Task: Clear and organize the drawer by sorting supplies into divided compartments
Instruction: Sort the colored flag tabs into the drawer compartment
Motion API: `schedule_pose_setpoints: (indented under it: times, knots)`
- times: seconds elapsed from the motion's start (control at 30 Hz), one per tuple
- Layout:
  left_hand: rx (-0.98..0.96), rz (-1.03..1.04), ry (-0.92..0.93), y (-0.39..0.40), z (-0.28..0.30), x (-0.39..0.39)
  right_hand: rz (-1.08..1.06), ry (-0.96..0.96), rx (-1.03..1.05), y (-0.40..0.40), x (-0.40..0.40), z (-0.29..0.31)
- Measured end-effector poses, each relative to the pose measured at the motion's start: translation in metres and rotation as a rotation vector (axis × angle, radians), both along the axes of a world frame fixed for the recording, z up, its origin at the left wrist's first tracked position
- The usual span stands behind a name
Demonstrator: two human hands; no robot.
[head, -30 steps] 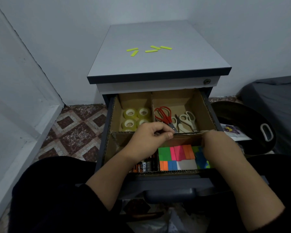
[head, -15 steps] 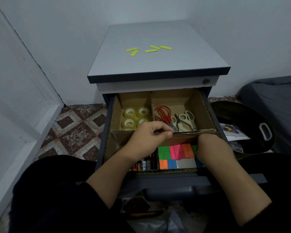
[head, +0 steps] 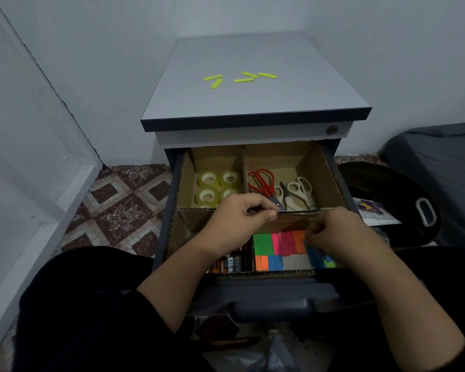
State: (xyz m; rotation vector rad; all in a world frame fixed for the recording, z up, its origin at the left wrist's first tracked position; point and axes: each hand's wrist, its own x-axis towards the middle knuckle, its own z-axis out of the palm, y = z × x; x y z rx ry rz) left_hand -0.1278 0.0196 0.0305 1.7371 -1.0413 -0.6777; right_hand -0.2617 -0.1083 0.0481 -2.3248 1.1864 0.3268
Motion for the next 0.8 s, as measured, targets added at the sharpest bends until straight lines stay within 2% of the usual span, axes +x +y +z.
schedule_pose_setpoints:
  times: [0.07,0.1,0.8]
  knots:
    - [0.001,0.002,-0.006,0.0,-0.001,0.0,-0.012,-0.037,0.163,0.005,0.003,0.0]
    - [0.0,0.002,-0.004,-0.001,-0.001,0.0,0.0,-0.057,0.175,0.008,0.003,-0.003]
    - [0.002,0.011,0.002,-0.001,-0.001,-0.001,0.151,-0.029,0.036,0.019,0.007,-0.017]
